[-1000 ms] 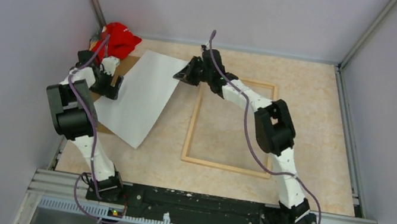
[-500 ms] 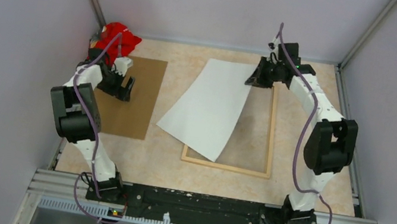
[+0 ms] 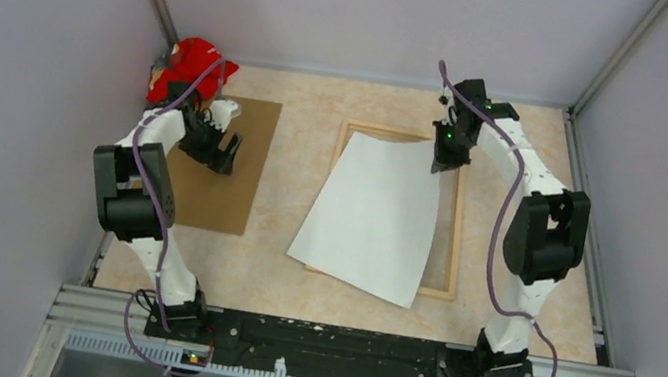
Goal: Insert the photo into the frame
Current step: Place the photo frame item in the photo frame.
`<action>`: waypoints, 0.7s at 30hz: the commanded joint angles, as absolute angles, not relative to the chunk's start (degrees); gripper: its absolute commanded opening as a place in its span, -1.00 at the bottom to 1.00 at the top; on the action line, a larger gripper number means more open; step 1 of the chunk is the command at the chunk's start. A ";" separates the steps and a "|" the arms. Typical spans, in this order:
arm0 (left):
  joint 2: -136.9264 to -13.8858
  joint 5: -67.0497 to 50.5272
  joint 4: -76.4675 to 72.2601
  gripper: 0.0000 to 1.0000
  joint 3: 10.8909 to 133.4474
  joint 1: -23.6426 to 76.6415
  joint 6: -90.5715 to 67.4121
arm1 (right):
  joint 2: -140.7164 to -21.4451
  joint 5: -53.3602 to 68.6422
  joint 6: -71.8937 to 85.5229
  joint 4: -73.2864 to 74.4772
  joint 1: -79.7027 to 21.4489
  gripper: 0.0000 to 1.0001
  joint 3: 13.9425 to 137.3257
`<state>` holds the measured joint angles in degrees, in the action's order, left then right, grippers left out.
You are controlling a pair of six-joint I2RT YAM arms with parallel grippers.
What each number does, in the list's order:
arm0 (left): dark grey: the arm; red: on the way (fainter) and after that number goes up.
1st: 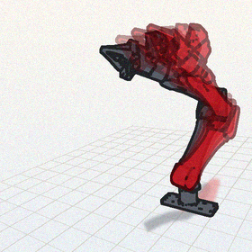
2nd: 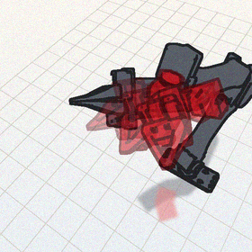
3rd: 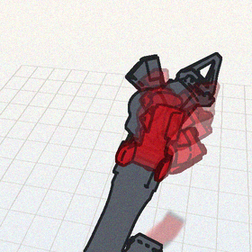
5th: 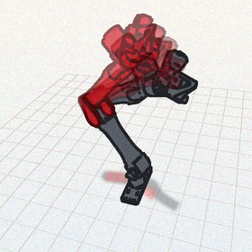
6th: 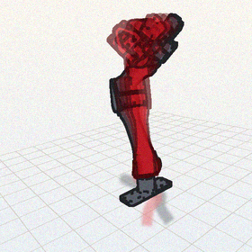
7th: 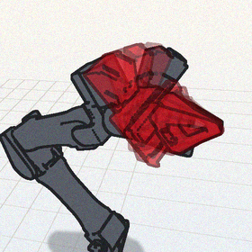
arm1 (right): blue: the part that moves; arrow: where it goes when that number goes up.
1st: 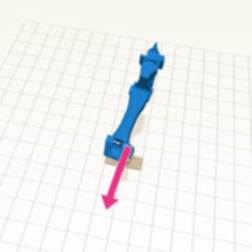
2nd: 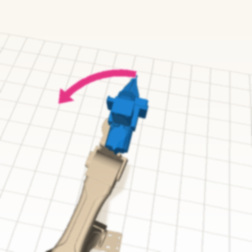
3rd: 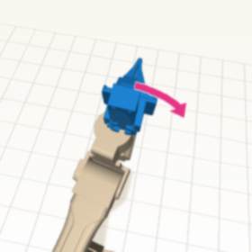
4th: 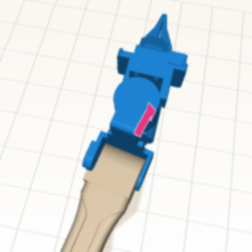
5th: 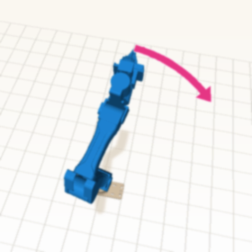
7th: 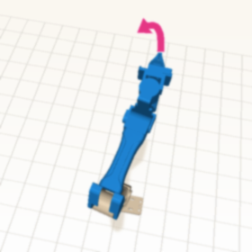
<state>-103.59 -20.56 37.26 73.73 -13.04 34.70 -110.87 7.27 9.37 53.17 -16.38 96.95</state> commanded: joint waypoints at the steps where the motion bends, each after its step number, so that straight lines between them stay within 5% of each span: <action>1: -102.48 -21.48 37.87 0.97 73.58 -12.33 35.84 | -108.47 2.18 6.12 55.15 -16.35 -1.00 102.13; 21: -102.86 -20.30 38.91 0.97 73.17 -11.36 35.98 | -118.53 -2.08 -1.75 57.10 -19.67 -1.00 115.46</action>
<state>-103.61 -20.25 37.91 73.69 -11.46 34.92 -116.92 0.93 0.58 56.27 -18.59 111.98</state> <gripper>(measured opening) 0.987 0.004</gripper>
